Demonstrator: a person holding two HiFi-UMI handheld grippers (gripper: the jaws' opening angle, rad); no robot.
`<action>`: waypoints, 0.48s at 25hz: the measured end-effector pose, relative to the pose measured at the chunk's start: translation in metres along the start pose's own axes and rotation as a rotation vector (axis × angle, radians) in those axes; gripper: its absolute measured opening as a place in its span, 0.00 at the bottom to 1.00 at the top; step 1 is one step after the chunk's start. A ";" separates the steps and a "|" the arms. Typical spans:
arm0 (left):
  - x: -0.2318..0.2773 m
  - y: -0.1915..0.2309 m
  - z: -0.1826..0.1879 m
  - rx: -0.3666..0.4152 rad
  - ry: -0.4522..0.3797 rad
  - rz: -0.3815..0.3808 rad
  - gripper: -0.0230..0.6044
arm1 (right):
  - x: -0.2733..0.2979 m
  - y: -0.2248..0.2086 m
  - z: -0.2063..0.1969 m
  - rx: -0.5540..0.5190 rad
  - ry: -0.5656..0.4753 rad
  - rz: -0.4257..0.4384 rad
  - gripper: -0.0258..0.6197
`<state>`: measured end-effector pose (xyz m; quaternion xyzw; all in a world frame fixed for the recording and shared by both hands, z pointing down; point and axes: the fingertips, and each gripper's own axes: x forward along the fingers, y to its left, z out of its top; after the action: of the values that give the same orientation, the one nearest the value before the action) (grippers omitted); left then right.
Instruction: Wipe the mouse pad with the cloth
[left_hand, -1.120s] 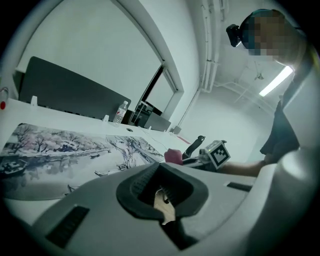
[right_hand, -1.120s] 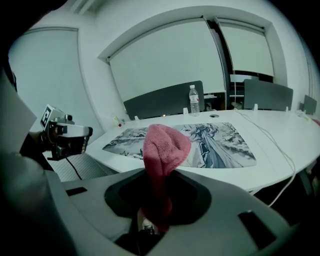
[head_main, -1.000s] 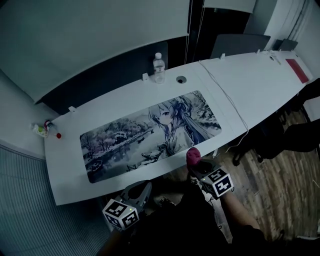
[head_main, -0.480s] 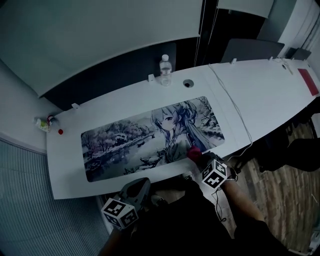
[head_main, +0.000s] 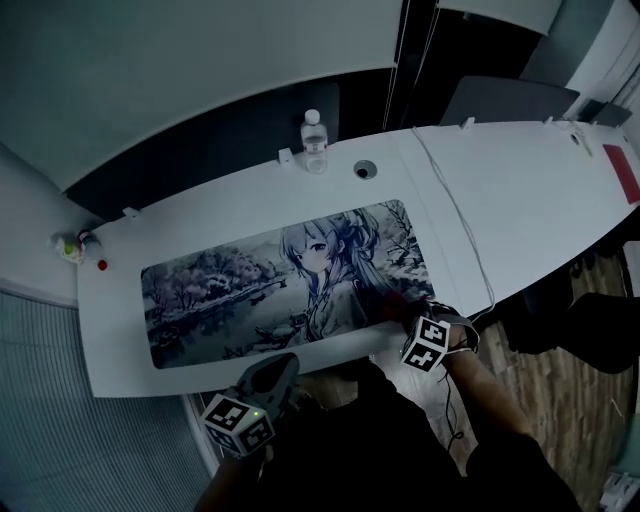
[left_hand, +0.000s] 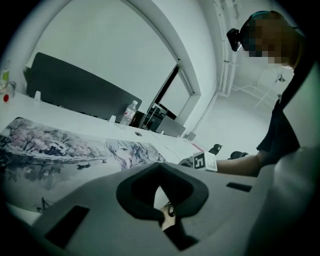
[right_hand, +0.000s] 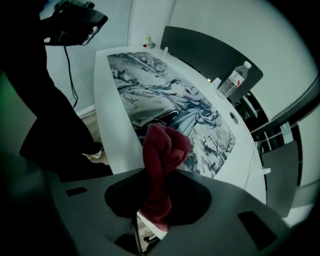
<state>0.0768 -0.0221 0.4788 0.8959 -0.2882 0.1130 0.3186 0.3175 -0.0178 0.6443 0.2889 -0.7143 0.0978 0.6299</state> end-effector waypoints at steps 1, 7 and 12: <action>0.005 0.000 0.001 -0.005 0.003 0.002 0.05 | 0.004 -0.006 -0.002 -0.026 0.008 0.002 0.21; 0.031 0.005 0.006 -0.029 0.004 0.047 0.05 | 0.016 -0.035 0.004 -0.153 0.000 0.044 0.21; 0.048 0.004 0.008 -0.055 -0.013 0.096 0.05 | 0.031 -0.089 0.011 -0.245 0.002 0.002 0.21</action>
<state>0.1133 -0.0514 0.4935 0.8728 -0.3357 0.1146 0.3354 0.3546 -0.1052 0.6523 0.2089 -0.7204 0.0109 0.6612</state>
